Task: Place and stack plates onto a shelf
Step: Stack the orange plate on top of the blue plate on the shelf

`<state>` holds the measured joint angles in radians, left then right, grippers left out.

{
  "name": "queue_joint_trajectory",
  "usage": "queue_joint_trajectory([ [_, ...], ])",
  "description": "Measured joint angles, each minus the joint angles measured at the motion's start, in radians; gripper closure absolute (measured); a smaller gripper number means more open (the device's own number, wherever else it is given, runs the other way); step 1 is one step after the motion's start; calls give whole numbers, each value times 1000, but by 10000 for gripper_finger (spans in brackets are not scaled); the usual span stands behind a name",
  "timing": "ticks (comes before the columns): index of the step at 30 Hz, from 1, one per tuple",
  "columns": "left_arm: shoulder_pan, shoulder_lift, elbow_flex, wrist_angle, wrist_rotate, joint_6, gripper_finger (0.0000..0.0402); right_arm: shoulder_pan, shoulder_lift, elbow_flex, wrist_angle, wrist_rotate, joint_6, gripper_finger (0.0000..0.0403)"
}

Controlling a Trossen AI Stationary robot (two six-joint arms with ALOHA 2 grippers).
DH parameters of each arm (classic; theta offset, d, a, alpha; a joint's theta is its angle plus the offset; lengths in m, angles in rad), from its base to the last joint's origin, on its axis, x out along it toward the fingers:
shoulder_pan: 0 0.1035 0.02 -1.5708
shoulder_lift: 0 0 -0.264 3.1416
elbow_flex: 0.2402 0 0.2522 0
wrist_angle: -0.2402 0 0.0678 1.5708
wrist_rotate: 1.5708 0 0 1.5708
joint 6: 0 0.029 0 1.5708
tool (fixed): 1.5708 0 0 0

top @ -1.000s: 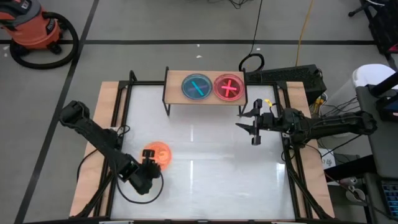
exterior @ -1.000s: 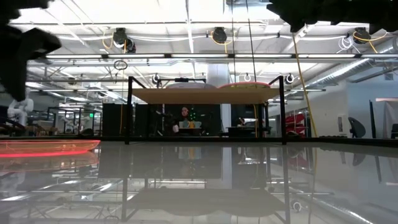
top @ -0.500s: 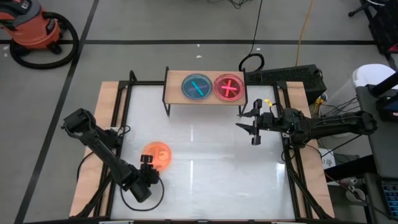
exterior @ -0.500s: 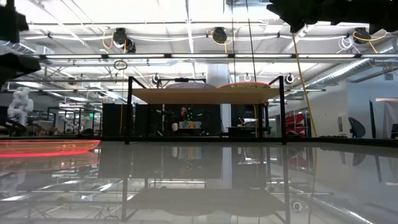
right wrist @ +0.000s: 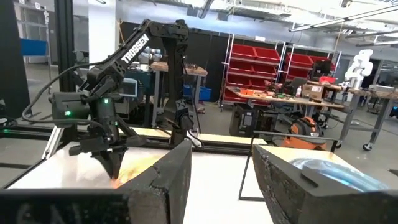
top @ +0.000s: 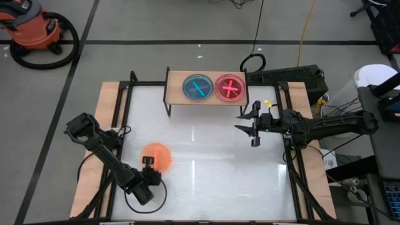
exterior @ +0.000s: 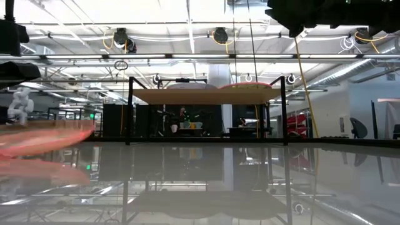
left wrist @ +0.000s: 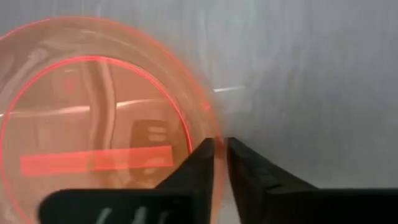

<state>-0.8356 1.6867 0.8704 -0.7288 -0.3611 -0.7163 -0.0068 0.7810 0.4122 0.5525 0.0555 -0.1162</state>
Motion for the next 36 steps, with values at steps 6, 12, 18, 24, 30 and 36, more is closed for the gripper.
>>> queue_joint_trajectory([
  [6, 4, 2, 27, -31, -15, 9, 397, 10, 17, 0, 24, 0, 0, 251],
  [12, 2, 2, 109, -100, -21, 51, 399, 10, 19, 0, 26, 0, 1, 251],
  [18, 2, 2, 258, -288, -99, 97, 400, 16, 19, 0, 28, 0, 7, 251],
  [24, 15, 1, 433, -546, -294, 179, 400, 28, 19, 0, 50, 0, 2, 251],
  [30, 106, -8, 535, -744, -561, 341, 401, 30, 19, 0, 49, 0, 2, 251],
  [36, 366, -92, 534, -620, -626, 681, 401, 30, 19, 0, 43, -2, 17, 251],
])
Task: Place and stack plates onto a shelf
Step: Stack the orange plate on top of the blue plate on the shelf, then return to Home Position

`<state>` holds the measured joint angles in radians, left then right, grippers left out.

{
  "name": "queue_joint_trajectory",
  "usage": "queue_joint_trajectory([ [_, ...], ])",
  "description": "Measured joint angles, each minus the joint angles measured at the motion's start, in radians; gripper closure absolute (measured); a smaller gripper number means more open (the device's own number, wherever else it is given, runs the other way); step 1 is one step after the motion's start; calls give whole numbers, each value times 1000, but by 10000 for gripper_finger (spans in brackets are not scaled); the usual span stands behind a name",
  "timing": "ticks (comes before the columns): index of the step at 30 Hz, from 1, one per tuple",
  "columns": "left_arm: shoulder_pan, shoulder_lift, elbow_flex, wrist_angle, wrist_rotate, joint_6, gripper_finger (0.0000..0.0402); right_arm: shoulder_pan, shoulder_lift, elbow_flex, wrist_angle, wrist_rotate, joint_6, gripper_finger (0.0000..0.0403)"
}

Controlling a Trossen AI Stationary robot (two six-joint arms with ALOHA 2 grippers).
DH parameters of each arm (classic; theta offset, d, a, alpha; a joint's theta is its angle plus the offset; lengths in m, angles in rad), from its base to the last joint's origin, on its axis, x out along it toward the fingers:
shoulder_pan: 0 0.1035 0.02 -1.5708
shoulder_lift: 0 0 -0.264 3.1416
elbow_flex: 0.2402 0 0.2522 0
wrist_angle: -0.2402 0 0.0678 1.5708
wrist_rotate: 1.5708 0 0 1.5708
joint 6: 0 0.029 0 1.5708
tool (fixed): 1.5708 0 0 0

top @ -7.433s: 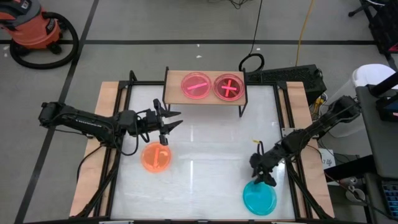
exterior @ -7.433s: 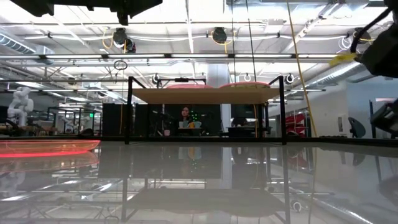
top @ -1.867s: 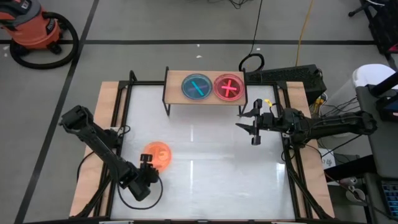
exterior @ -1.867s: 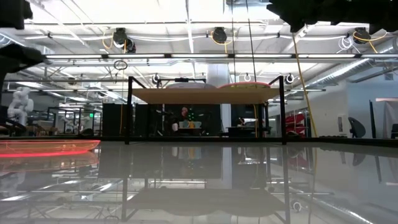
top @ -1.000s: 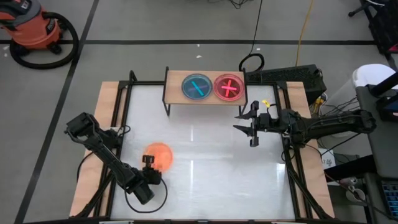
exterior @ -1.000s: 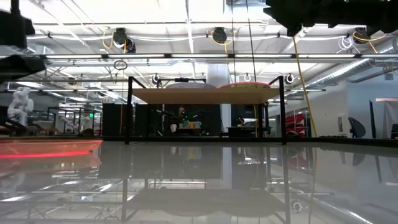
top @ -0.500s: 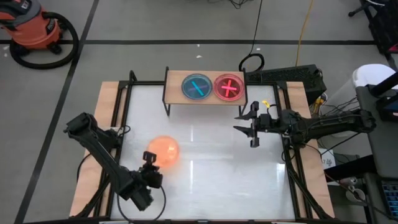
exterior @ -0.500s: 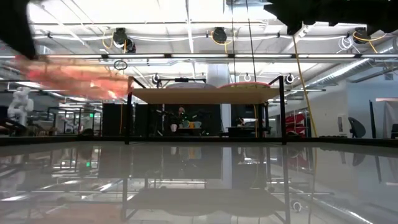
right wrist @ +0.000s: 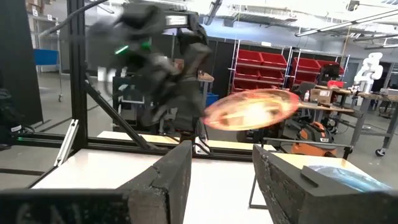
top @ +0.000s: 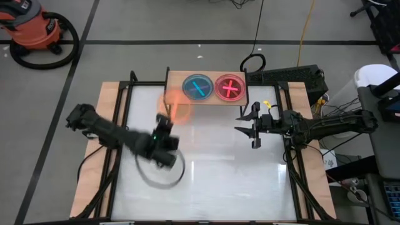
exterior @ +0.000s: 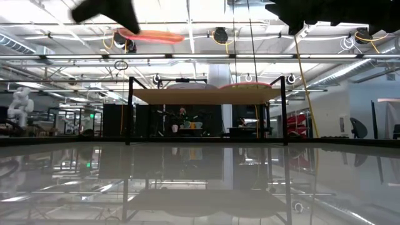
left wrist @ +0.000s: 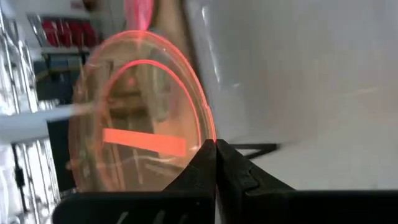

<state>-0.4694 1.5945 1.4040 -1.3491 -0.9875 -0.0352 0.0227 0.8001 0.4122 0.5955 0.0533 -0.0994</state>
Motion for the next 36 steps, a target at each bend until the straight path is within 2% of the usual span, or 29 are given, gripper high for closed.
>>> queue_joint_trajectory([
  [3, 169, -49, 0, 174, 53, 235, 401, 0, 0, 0, -1, 0, 0, 251],
  [8, 427, -98, 0, 538, 305, 545, 401, 0, 0, 0, -11, -1, 1, 251],
  [13, 593, -91, 0, 751, 566, 711, 401, 0, 0, 0, -39, -1, 1, 251],
  [16, 666, -63, 0, 793, 671, 737, 401, 0, 0, 0, -63, -2, 1, 251],
  [19, 715, -29, 0, 799, 722, 742, 401, 0, 0, 0, -82, -2, 1, 251],
  [28, 778, 49, -2, 792, 729, 794, 395, 0, 0, 0, -111, 2, 10, 251],
  [32, 781, 49, -1, 789, 744, 784, 367, 0, 0, 0, -120, 4, 20, 251],
  [36, 782, 43, -1, 768, 749, 749, 318, 0, 0, 0, -122, 37, 26, 251],
])
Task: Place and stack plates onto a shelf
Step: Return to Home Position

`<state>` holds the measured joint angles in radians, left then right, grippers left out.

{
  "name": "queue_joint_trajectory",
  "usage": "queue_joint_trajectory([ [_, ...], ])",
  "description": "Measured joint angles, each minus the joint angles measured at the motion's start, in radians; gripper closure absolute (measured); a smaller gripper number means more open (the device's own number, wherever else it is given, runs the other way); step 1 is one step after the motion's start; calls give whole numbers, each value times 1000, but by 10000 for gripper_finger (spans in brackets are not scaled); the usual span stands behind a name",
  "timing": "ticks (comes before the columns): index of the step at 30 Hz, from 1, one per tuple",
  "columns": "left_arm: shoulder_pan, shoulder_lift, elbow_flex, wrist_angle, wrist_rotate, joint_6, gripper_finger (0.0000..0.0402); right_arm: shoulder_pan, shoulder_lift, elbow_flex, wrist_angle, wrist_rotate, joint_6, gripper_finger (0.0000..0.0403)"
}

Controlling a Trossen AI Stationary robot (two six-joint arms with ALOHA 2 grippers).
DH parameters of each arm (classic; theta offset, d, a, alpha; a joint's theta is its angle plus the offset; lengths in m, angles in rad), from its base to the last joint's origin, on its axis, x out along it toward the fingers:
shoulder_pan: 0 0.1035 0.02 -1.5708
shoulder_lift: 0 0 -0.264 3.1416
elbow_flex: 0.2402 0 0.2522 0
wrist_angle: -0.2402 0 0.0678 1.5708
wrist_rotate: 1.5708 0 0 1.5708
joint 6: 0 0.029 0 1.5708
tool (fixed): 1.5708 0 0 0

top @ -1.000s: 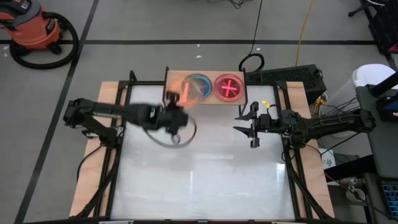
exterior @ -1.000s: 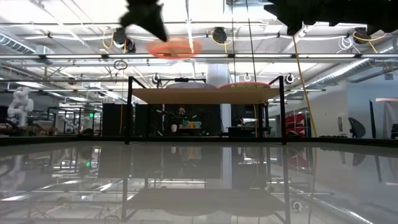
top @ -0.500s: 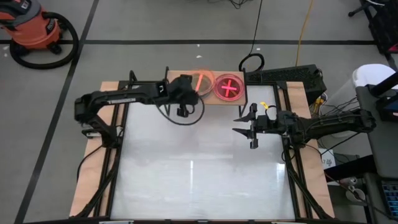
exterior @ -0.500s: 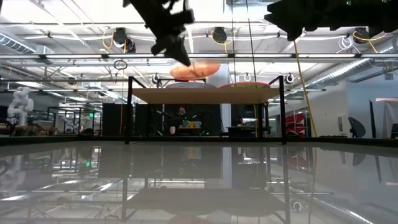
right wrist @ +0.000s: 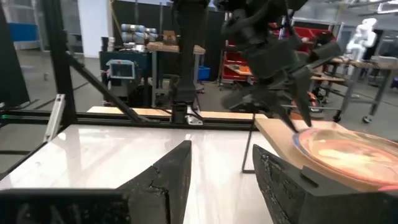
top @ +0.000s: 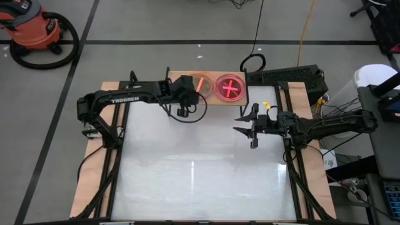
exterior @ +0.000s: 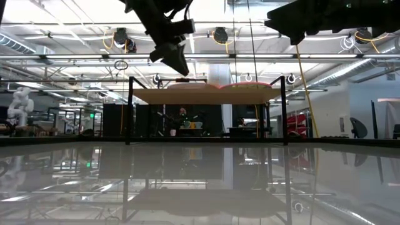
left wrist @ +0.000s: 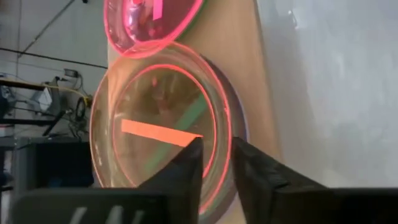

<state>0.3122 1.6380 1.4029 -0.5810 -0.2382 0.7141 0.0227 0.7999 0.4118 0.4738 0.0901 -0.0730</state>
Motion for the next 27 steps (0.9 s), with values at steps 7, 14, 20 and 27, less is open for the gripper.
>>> queue_joint_trajectory([
  [7, -23, -14, 5, -29, -93, -49, 245, 0, 0, 0, -15, 40, 9, 251],
  [14, -115, -161, 44, -31, -159, -178, 241, 0, -19, -1, -128, 40, 9, 251],
  [20, -203, -379, 25, -87, -163, -313, 306, 6, -170, 40, -411, 30, 21, 251],
  [27, -293, -660, -186, -28, -158, -377, 390, 33, -389, 38, -524, 10, 12, 258],
])
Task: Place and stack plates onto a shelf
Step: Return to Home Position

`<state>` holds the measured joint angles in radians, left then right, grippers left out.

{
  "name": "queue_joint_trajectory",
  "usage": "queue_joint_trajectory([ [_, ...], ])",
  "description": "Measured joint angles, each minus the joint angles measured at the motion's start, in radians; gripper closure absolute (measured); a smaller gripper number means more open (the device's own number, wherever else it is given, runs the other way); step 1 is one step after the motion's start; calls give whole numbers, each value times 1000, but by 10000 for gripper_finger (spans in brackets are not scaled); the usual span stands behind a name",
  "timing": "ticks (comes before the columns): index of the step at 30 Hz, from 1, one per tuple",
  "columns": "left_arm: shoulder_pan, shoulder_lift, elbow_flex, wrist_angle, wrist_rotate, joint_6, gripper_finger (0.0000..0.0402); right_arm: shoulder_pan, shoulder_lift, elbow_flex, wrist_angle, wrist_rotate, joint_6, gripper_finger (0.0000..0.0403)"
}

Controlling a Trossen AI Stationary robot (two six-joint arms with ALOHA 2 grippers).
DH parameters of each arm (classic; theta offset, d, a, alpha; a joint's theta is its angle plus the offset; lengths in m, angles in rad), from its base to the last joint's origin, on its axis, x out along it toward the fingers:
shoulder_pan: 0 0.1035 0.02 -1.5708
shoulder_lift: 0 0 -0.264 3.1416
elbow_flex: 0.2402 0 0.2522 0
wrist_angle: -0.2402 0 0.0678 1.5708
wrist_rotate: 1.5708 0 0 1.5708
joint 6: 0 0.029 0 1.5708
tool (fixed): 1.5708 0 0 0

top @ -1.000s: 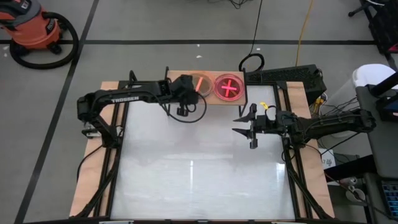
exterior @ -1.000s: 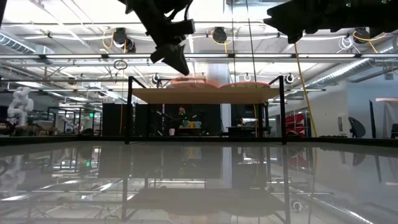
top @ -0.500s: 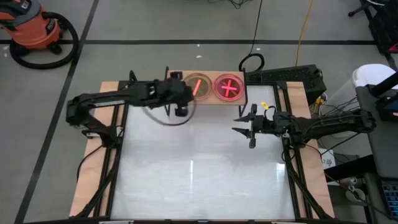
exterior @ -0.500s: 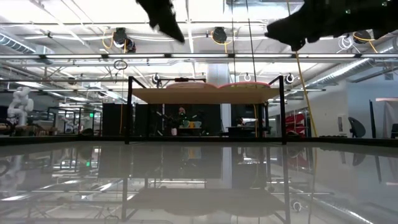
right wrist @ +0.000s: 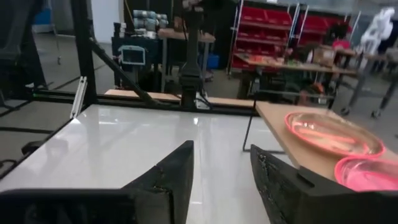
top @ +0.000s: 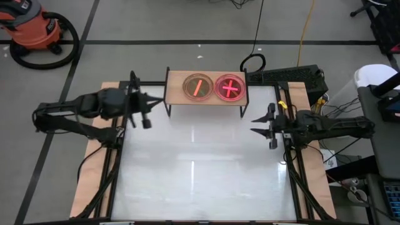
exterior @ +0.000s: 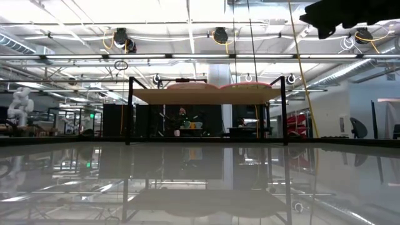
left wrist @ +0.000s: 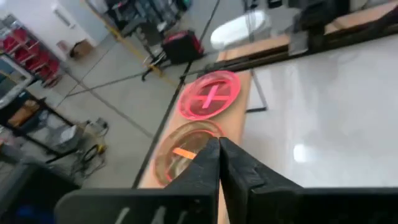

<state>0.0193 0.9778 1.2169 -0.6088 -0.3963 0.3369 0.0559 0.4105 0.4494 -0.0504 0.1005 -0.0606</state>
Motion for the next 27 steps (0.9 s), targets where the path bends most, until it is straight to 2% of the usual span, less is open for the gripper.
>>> queue_joint_trajectory([
  [5, -32, -190, -242, 162, 61, -33, 396, 12, -89, -33, -16, 0, -61, 291],
  [13, -56, -466, -591, 428, 134, -41, 397, 12, -195, -36, -120, -1, -110, 395],
  [17, -56, -586, -700, 494, 160, -56, 397, 12, -246, -36, -157, -3, -110, 394],
  [20, -56, -657, -778, 535, 164, -67, 398, 12, -279, -43, -164, -48, -115, 401],
  [24, -56, -735, -890, 625, 196, -71, 398, 12, -322, -103, -124, -127, -126, 402],
  [27, -56, -776, -972, 689, 220, -79, 398, 12, -350, -158, -91, -129, -136, 402],
])
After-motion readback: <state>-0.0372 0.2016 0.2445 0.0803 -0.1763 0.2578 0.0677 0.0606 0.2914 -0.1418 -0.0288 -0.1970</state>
